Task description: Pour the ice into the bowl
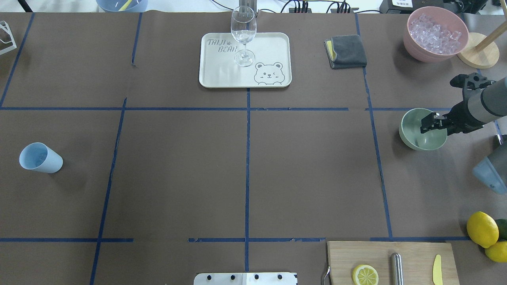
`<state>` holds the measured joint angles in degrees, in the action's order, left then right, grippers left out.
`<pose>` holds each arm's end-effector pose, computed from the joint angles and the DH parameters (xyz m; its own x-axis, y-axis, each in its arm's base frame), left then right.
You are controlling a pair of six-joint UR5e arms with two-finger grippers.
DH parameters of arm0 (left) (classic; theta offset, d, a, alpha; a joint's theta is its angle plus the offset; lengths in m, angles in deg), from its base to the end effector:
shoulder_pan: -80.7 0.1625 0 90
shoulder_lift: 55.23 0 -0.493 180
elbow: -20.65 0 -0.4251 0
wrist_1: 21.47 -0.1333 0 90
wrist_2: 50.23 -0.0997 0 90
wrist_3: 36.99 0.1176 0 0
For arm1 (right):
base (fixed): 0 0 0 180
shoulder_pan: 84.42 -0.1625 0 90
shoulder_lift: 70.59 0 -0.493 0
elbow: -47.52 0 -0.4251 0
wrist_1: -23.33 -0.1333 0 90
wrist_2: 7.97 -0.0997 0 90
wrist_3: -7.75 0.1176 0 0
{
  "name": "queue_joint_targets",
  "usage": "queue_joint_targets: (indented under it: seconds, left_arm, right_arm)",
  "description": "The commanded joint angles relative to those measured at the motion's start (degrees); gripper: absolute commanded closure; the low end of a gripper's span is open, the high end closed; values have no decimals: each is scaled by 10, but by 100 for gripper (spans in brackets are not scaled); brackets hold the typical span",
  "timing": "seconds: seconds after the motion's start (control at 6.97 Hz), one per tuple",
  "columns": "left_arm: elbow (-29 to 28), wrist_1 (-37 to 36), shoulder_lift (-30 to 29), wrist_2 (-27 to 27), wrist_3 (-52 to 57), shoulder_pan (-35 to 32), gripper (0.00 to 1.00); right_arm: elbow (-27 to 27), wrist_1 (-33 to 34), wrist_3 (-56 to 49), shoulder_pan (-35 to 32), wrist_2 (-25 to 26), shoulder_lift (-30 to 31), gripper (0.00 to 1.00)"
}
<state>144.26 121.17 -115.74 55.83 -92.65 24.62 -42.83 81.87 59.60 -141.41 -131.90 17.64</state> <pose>0.1008 -0.3305 0.5396 0.6296 0.0352 -0.7761 0.3793 0.8579 0.3466 -0.2576 -0.5208 0.6657 0.6828 0.1103 0.7222 -0.1345 0.9906 -0.0240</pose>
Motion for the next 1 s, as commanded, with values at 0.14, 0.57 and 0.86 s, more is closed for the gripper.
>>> queue_joint_targets:
  seconds: [0.14,0.57,0.86]
  left_arm:
    - [0,-1,0,-44,-53,53,0]
    - [0,-4,3,-183,-169,220,1]
    - [0,-3,22,-234,-170,260,1]
  right_arm:
    - [-14,0,-3,-1,-5,15,100]
    - [-90,10,12,-20,-92,21,100]
    - [-130,78,90,-12,-94,-45,100]
